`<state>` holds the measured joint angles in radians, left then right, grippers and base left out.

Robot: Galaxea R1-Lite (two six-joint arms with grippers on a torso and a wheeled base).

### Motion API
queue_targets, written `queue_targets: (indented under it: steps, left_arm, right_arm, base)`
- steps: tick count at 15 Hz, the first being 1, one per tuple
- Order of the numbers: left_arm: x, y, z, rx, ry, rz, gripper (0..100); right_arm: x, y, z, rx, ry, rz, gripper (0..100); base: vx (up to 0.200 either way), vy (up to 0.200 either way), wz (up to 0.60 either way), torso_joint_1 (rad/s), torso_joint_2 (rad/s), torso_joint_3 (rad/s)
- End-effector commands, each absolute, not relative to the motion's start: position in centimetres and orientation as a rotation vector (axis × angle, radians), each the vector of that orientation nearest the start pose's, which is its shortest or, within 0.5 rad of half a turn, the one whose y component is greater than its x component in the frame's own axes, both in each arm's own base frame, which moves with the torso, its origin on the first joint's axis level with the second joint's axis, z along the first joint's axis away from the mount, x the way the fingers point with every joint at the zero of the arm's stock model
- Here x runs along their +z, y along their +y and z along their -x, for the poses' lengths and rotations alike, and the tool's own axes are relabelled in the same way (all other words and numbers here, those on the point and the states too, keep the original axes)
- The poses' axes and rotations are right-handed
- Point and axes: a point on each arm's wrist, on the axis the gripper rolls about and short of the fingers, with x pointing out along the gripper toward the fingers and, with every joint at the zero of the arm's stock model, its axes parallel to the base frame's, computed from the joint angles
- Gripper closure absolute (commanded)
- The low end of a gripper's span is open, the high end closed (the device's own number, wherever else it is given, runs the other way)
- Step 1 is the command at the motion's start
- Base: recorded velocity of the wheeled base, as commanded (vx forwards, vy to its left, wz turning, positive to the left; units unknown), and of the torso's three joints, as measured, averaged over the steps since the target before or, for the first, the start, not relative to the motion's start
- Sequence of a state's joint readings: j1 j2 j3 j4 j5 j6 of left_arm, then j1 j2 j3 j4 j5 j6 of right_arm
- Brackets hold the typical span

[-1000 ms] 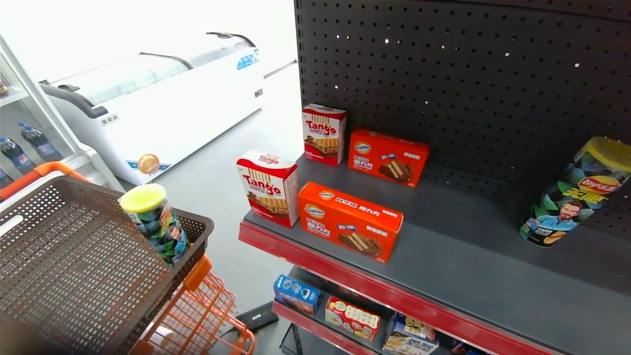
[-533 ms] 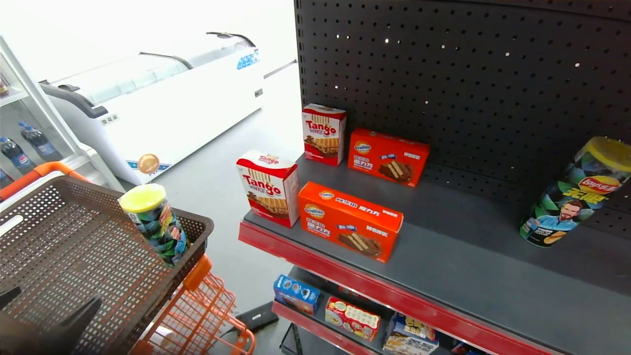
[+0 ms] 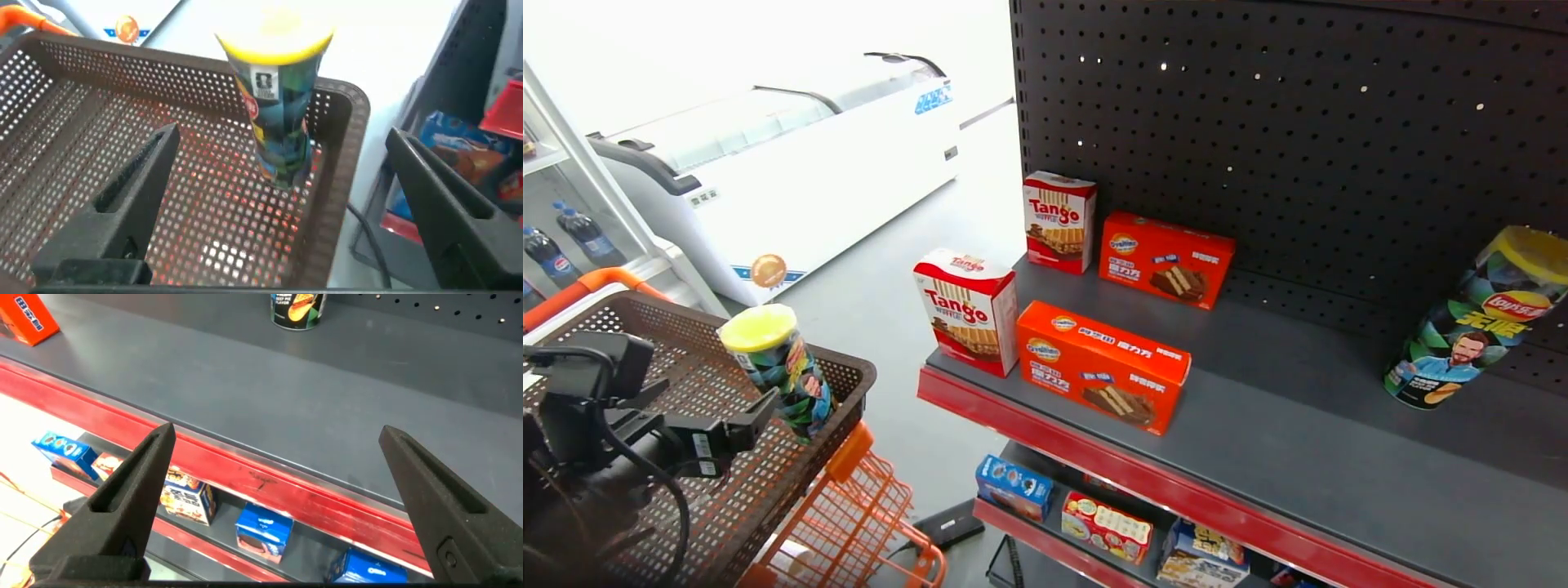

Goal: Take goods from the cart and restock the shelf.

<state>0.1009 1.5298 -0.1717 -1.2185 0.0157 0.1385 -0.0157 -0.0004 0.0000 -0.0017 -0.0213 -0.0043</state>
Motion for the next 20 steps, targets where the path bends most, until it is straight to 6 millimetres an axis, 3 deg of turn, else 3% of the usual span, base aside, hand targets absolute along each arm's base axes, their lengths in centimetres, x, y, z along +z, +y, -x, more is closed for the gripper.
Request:
queue_targets:
  steps: [1, 10, 14, 18, 19, 20]
  left_arm:
    - [9.7, 2.5, -22.7, 0.106, 0.226, -0.149, 0]
    - [8.3, 3.1, -28.1, 0.119, 0.113, -0.155, 0]
    - [6.9, 4.2, -31.8, 0.144, 0.084, -0.152, 0]
    - [6.3, 4.7, -33.6, 0.152, 0.064, -0.145, 0]
    - [6.6, 4.6, -33.9, 0.152, 0.048, -0.146, 100]
    - [6.7, 4.6, -34.1, 0.15, 0.039, -0.147, 100]
  right_arm:
    - [7.6, 0.0, 2.3, -0.037, -0.003, 0.005, 0]
    - [7.6, 0.0, 2.3, -0.037, -0.003, 0.005, 0]
    - [7.6, 0.0, 2.3, -0.037, -0.003, 0.005, 0]
    - [7.6, 0.0, 2.3, -0.037, -0.003, 0.005, 0]
    - [7.6, 0.0, 2.3, -0.037, -0.001, 0.005, 0]
    - [7.6, 0.0, 2.3, -0.037, -0.003, 0.005, 0]
  base:
    - [0.0, 0.0, 0.0, 0.0, 0.0, 0.0]
    - [0.0, 0.0, 0.0, 0.0, 0.0, 0.0]
    - [0.0, 0.0, 0.0, 0.0, 0.0, 0.0]
    - [0.0, 0.0, 0.0, 0.0, 0.0, 0.0]
    - [0.0, 0.0, 0.0, 0.0, 0.0, 0.0]
    - [0.0, 0.0, 0.0, 0.0, 0.0, 0.0]
